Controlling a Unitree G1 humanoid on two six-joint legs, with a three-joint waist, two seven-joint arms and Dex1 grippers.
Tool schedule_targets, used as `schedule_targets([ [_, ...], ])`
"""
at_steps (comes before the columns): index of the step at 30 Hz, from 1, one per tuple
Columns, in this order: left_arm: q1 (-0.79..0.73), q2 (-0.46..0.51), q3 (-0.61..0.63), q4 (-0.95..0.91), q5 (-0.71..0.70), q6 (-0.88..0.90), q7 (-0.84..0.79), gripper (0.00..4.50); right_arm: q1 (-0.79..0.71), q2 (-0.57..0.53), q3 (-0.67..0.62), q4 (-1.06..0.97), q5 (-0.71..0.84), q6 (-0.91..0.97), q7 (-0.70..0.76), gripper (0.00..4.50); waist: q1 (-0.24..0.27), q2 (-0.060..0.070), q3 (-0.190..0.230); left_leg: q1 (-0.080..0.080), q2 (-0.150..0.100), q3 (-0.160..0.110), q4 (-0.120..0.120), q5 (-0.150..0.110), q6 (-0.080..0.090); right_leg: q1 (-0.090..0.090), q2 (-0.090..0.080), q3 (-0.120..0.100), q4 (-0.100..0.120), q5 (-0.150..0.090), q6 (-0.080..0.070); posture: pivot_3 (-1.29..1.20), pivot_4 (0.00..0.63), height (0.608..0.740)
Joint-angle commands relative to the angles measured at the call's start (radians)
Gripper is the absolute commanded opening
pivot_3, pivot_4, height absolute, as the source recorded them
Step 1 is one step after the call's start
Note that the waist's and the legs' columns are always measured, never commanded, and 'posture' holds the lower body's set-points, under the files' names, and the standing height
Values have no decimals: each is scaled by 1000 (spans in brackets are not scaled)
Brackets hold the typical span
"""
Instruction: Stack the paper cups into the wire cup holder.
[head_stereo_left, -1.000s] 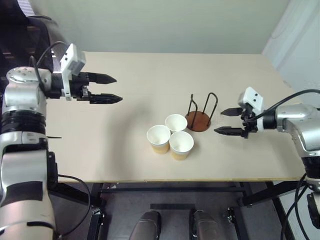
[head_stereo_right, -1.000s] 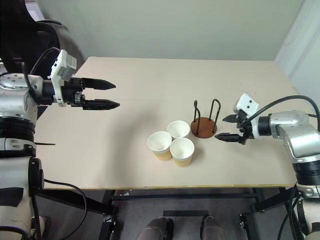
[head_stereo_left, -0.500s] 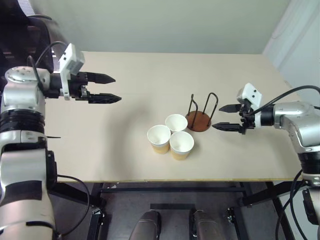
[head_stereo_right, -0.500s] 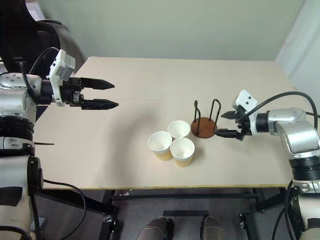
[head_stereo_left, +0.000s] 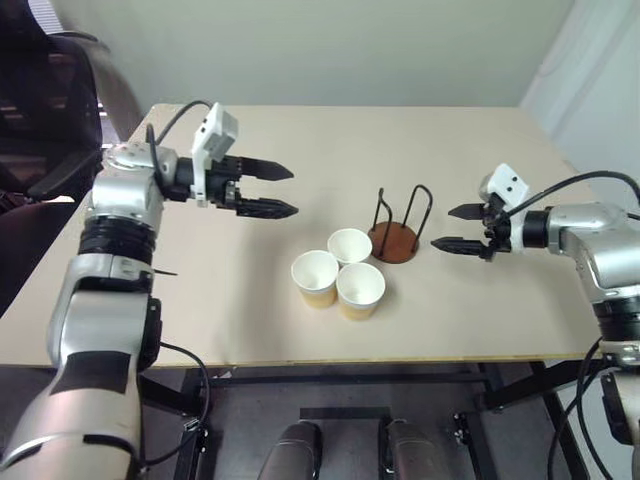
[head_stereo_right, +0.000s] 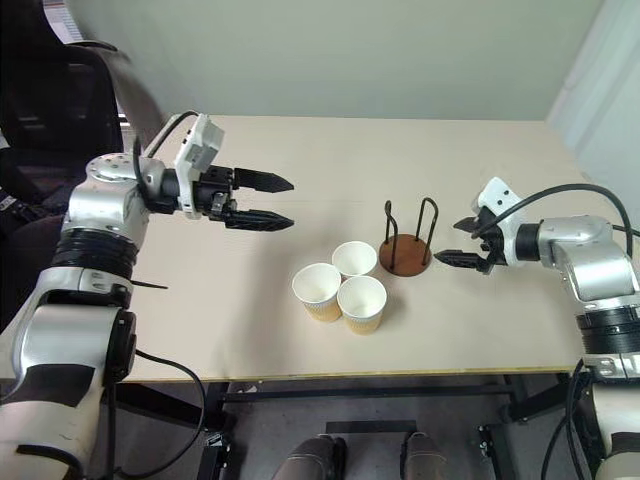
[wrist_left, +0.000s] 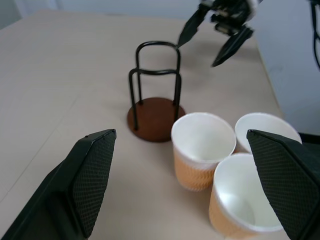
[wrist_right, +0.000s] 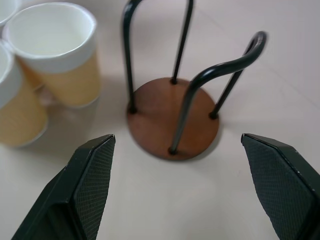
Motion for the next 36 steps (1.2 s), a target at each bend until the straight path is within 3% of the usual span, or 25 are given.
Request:
schedule_targets([
  [1,-39,5,12,-31,-17,-20,-36,4500,-45,19,-23,1,-7,-19,-37,4080,0,0,0,0,0,0,0,0,0,0,0,0,0,0,0,0,150,740],
  [17,-41,46,14,-42,-26,-31,-36,4500,-58,108,7,26,-33,39,-100,4080,5,0,0,-1,0,0,1,0,1,1,0,0,-1,0,0,0,150,740],
  [26,-32,66,23,-46,-29,-26,-36,4500,-64,206,22,66,-67,43,-208,4080,4,0,0,0,0,0,1,0,0,0,0,0,0,0,0,0,150,740],
  [29,-30,70,24,-48,-28,-25,-36,4500,-78,228,20,90,-76,37,-232,3551,4,0,0,0,0,0,1,0,0,0,0,0,0,0,-1,0,150,740],
  [36,-27,81,25,-50,-28,-22,-36,4500,-93,247,22,114,-82,32,-239,1035,5,0,0,0,0,0,1,-1,-1,0,0,0,0,0,-1,0,150,740],
])
